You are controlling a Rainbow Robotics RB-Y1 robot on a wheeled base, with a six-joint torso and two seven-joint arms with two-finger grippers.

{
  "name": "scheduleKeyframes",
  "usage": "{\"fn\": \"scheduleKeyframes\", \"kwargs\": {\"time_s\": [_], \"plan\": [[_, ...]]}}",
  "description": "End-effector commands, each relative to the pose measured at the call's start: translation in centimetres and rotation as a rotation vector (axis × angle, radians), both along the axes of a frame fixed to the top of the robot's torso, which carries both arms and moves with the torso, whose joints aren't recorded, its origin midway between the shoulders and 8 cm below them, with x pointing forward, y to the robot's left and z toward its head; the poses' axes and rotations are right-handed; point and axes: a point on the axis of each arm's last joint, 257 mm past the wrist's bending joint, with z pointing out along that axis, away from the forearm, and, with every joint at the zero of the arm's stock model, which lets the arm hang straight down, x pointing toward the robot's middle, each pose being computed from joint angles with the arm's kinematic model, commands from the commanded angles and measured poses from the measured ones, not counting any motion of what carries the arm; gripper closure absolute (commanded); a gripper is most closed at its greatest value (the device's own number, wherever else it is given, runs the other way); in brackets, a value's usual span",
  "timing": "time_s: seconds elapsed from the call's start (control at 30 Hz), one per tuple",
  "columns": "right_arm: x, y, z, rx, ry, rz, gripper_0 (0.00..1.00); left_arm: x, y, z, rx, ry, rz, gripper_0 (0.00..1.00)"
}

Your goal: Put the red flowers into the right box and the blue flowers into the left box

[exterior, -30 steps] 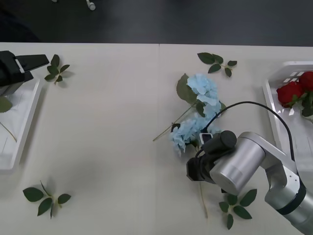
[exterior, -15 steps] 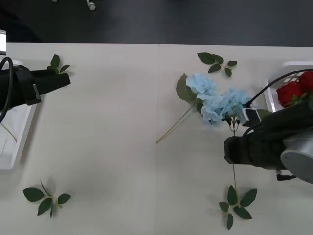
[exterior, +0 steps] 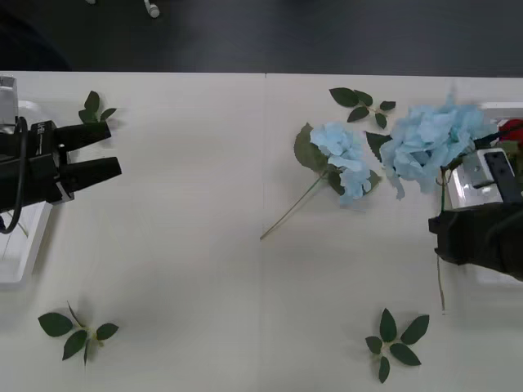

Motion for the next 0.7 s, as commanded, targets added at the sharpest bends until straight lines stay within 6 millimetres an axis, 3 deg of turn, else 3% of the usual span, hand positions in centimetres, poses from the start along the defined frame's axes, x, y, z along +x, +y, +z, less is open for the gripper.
{"fn": "scheduleKeyframes", "kwargs": {"time_s": [0.03, 0.3, 0.57, 0.7], "plan": [[1.3, 0.5, 1.4, -0.006, -0.13, 0.09, 1.0, -0.5, -1.0, 1.2, 0.035, -0.133, -0.096, 0.0], [3.6, 2.6, 5.0, 0.049, -0.312, 0.193, 1.0, -1.2, -3.4, 0.0, 0.024, -0.191, -0.173, 0.0], [4.1, 9.4, 9.3, 0.135, -0.489, 0.371, 1.0, -1.5, -6.4, -2.0, 0.013, -0.157, -0.211, 0.0], [3.2, 13.4, 10.6, 0.16, -0.543, 0.481, 1.0, -1.6, -7.7, -2.4, 0.006, -0.15, -0.225, 0.0]]}}
